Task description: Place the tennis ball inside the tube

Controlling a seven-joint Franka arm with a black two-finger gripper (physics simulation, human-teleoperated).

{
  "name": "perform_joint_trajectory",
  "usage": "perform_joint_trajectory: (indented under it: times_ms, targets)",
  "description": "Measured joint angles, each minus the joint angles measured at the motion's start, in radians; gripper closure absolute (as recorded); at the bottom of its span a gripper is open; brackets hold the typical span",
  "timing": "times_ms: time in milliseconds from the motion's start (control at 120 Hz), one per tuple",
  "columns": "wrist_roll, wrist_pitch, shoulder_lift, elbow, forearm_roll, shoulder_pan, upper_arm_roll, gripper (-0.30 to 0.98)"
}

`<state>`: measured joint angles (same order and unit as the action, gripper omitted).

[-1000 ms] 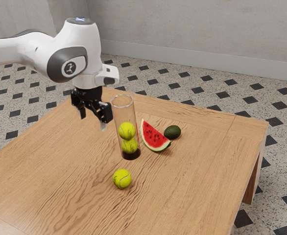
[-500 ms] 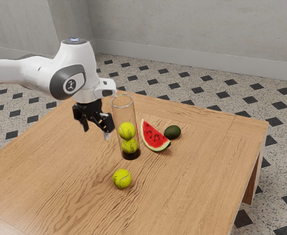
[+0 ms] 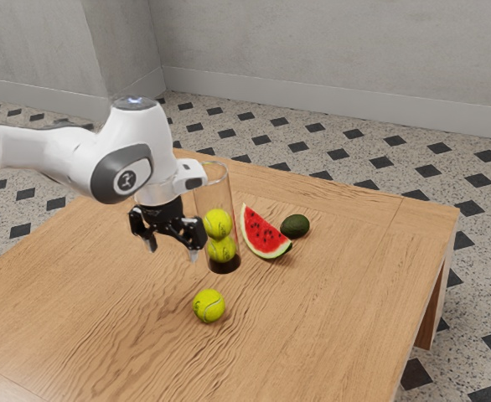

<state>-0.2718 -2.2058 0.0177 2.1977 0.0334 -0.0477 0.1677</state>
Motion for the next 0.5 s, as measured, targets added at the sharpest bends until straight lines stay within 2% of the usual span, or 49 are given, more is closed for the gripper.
perform_joint_trajectory:
  times_ms: [200, 350, 408, 500]
  targets:
    - [-0.072, -0.053, -0.029, 0.001, 0.028, 0.155, 0.031, 0.00]
    - [-0.092, -0.083, -0.074, -0.022, 0.075, 0.286, 0.031, 0.00]
    - [-0.089, -0.090, -0.091, -0.036, 0.083, 0.291, 0.029, 0.00]
    - [-0.079, -0.098, -0.098, -0.046, 0.089, 0.231, 0.026, 0.00]
